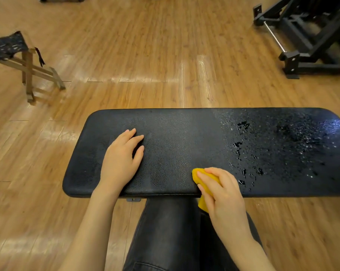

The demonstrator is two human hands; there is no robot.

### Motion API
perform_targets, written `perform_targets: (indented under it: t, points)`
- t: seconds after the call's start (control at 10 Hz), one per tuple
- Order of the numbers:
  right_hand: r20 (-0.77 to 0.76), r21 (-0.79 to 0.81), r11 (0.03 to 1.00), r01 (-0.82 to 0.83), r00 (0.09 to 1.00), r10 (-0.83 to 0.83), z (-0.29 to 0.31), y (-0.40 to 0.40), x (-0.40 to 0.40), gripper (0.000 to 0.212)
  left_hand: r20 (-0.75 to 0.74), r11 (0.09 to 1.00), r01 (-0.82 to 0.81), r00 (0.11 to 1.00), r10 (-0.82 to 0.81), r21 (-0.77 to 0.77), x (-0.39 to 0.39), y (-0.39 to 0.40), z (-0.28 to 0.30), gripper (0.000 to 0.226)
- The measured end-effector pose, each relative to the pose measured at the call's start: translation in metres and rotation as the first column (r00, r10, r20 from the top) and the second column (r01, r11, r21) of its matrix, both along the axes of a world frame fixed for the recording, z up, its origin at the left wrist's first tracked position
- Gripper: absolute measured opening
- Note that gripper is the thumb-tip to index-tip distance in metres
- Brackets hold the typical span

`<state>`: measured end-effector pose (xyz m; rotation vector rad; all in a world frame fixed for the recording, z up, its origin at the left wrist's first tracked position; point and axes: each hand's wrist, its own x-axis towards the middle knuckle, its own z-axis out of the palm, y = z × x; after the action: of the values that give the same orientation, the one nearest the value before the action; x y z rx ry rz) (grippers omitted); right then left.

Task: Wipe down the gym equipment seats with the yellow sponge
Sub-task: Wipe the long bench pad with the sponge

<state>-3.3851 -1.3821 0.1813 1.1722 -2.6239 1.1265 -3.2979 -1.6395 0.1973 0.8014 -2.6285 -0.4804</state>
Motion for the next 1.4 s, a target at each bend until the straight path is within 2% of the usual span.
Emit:
perform_targets:
  t: [0.1, 0.2, 0.4, 0.6, 0.8, 0.9, 1.0, 1.1, 1.2, 1.3, 1.4]
  points:
    - [-0.058, 0.008, 0.999, 0.045, 0.997, -0.045, 0.006, -0.019, -0.023, 0.029, 0.006, 1.000, -0.008, 1.000, 0.008, -0.003, 0.000, 0.001, 0.000, 0.033]
    - [-0.034, 0.033, 0.993, 0.110, 0.993, -0.109, 0.009, -0.029, -0.035, 0.028, 0.009, 1.000, -0.008, 1.000, 0.008, -0.002, 0.001, 0.001, 0.000, 0.034]
    - [0.026, -0.002, 0.996, 0.089, 0.996, -0.089, 0.007, 0.013, -0.005, 0.030, 0.004, 1.000, 0.004, 1.000, -0.004, -0.008, 0.001, 0.000, -0.001, 0.033]
    - [-0.035, -0.007, 0.993, 0.117, 0.993, -0.117, 0.012, 0.014, -0.020, 0.028, 0.020, 1.000, 0.007, 1.000, -0.007, -0.003, 0.001, 0.000, 0.000, 0.034]
    - [-0.034, 0.099, 0.975, 0.199, 0.980, -0.197, 0.010, -0.007, -0.049, 0.024, 0.012, 1.000, 0.010, 1.000, -0.010, -0.002, 0.003, 0.001, 0.001, 0.034]
    - [-0.018, 0.051, 0.981, 0.185, 0.983, -0.184, 0.012, 0.009, -0.028, 0.025, 0.025, 1.000, 0.010, 1.000, -0.010, -0.002, 0.003, 0.001, 0.001, 0.035]
    - [0.081, -0.024, 0.985, 0.174, 0.982, -0.171, 0.011, 0.027, -0.012, 0.027, 0.048, 1.000, 0.010, 0.999, -0.009, -0.016, 0.003, 0.001, 0.001, 0.035]
    - [0.022, -0.005, 0.983, 0.183, 0.983, -0.182, 0.010, 0.030, -0.015, 0.030, 0.024, 1.000, 0.003, 1.000, -0.003, -0.018, -0.005, 0.009, 0.007, 0.031]
    - [0.028, 0.011, 0.974, 0.226, 0.974, -0.226, 0.008, 0.014, -0.040, 0.026, -0.041, 0.983, 0.150, 0.987, -0.155, -0.101, -0.027, 0.037, 0.013, 0.038]
    - [0.015, 0.078, 0.965, 0.251, 0.967, -0.253, 0.011, -0.002, -0.065, 0.024, -0.029, 0.944, 0.291, 0.954, -0.299, -0.154, -0.059, 0.075, 0.015, 0.043]
    - [-0.021, 0.095, 0.962, 0.254, 0.967, -0.253, 0.016, -0.002, -0.067, 0.022, -0.013, 0.941, 0.314, 0.948, -0.318, -0.126, -0.082, 0.098, 0.006, 0.031]
